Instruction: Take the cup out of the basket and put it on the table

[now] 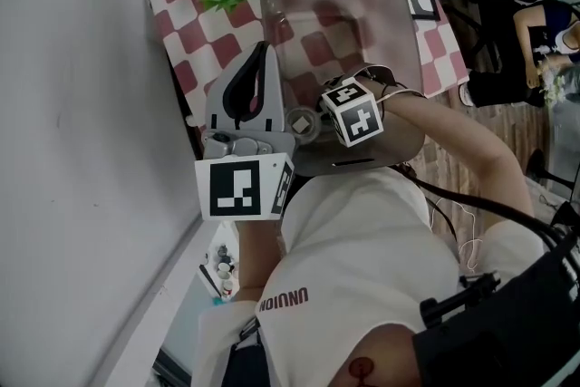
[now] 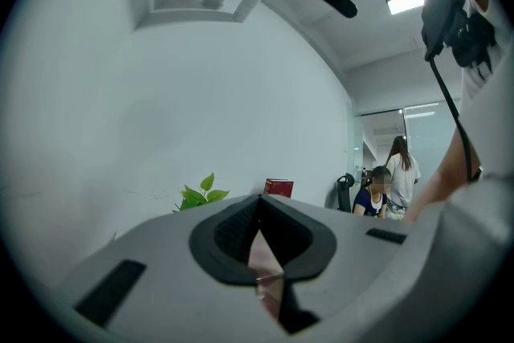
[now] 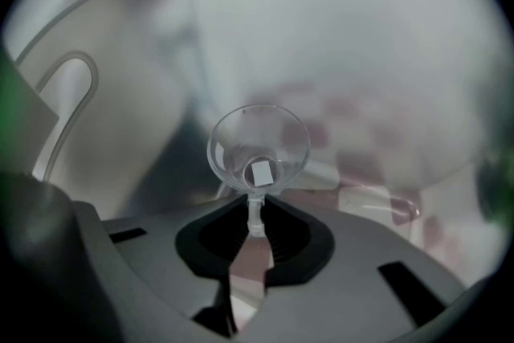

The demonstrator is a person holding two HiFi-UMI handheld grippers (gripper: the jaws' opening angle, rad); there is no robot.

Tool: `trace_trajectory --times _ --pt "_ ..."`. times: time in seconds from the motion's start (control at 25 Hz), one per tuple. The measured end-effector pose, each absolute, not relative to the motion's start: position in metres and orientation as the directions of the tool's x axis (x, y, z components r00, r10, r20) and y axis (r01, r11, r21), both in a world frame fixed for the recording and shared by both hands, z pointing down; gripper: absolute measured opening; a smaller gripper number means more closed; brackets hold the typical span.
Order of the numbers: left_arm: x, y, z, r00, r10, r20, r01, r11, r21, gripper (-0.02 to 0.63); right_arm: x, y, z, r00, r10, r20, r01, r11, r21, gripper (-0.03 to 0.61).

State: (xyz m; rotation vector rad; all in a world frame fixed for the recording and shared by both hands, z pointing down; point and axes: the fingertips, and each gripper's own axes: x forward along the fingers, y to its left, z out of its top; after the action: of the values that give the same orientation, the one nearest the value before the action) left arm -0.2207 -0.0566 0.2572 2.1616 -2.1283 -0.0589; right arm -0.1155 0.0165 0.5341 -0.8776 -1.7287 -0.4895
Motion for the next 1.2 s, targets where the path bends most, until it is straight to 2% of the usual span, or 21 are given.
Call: trace_trajectory --times 0.76,1.2 --pt "-0.218 -0.056 0.256 0.014 -0.999 0.049 -0.995 -0.009 0.1 0.011 -0.123 0.0 0.512 -0.204 0.27 0.941 0.694 0.718 -0.055 0.058" --pt "-0.215 -0.054 0.258 0.01 -0.999 0.045 -0.995 -0.005 0.103 0.011 -0.122 -0.019 0.495 -0.237 0.199 0.951 0.62 0.784 -0.01 0.058"
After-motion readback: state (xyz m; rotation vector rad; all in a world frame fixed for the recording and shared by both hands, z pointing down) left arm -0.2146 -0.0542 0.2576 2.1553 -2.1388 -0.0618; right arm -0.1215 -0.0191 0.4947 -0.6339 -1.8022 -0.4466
